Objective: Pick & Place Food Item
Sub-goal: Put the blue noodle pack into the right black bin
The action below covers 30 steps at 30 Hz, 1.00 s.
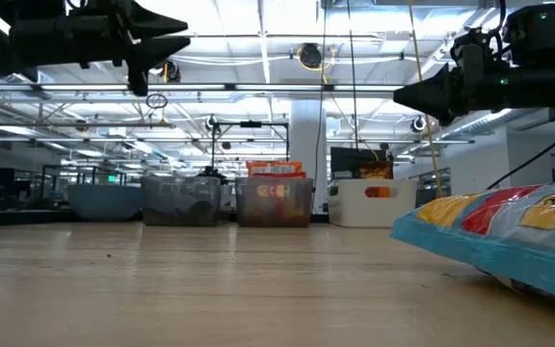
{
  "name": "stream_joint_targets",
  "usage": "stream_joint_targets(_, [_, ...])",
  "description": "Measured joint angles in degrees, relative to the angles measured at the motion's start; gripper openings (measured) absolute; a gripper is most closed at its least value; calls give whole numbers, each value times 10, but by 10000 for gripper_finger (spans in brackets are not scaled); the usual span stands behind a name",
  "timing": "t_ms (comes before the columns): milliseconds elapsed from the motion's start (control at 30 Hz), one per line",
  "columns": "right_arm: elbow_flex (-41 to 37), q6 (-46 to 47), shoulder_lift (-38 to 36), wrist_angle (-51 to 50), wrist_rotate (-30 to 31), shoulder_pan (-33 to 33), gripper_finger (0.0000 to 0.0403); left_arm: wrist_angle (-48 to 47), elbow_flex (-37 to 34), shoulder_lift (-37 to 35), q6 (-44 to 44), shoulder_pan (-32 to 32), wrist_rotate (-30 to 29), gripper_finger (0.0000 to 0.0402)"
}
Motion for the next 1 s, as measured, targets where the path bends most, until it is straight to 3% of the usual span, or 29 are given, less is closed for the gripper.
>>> stream_joint_targets(433, [0, 0, 0, 0, 0, 0, 73, 30, 0, 0, 54, 0, 133, 116])
stream_joint_targets(700, [0, 0, 0, 0, 0, 0, 73, 31, 0, 0, 119, 0, 139, 128])
stream_joint_targets(900, [0, 0, 0, 0, 0, 0, 73, 41, 0, 0, 152, 0, 96, 129])
stream_joint_targets(1000, [0, 0, 0, 0, 0, 0, 73, 41, 0, 0, 155, 0, 102, 129])
